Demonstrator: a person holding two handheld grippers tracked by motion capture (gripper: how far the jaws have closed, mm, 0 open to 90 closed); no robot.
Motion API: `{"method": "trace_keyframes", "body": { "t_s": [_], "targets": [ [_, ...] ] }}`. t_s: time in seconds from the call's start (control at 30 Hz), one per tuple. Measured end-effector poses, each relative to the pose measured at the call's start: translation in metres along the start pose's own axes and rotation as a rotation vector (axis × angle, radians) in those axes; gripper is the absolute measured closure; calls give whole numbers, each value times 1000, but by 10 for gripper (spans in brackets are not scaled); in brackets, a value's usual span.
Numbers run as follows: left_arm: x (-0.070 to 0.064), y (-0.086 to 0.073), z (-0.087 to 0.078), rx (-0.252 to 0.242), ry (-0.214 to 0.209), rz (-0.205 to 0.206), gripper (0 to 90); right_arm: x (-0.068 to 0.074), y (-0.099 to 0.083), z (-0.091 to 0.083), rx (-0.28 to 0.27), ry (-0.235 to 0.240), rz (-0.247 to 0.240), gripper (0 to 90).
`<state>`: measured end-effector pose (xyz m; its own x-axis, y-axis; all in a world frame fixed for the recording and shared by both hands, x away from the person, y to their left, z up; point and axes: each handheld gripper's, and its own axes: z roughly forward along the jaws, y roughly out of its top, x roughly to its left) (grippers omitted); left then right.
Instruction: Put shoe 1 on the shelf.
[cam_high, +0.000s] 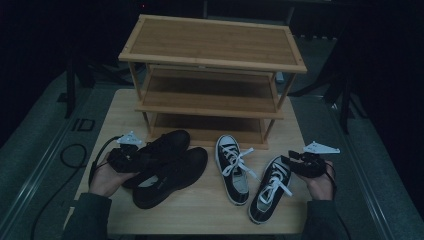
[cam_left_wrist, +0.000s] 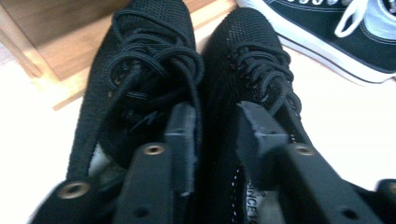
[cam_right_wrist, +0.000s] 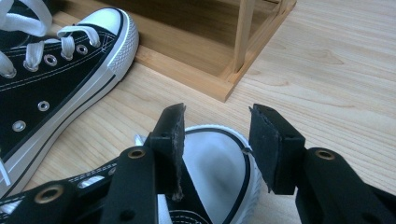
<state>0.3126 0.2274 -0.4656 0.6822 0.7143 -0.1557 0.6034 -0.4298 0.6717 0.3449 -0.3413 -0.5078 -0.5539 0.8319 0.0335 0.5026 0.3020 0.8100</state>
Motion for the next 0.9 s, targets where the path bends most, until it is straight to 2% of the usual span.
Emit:
{"method": "trace_keyframes", "body": {
  "t_s": [0.13,0.27,0.37,0.43,0.53,0.57,0.63,0.67,0.83,0.9],
  "targets": [
    [-1,-1,-3,7,-18,10,518,-1,-1,0,0,-1,2,554],
    [-5,-1,-4,24,-34,40,426,-1,-1,0,-2,2,2,554],
    [-8,0,-1,49,-14,65,380,-1,-2,0,0,3,3,553],
    [-9,0,0,56,-9,71,380,-1,-2,0,-1,3,4,553],
    [-11,2,5,94,45,89,387,-1,-2,-1,-3,3,2,551],
    [-11,2,8,118,83,94,400,-2,-3,-1,-4,3,4,551],
    [-11,3,10,127,95,97,428,-2,-4,-1,-3,2,10,551],
    [-12,4,12,150,123,103,448,-2,-4,-1,-4,3,11,551],
    [-15,8,19,198,161,117,512,-3,-7,-2,2,-2,17,552],
    [-14,9,23,214,161,114,539,-3,-7,-2,5,-4,17,551]
  ]
}}
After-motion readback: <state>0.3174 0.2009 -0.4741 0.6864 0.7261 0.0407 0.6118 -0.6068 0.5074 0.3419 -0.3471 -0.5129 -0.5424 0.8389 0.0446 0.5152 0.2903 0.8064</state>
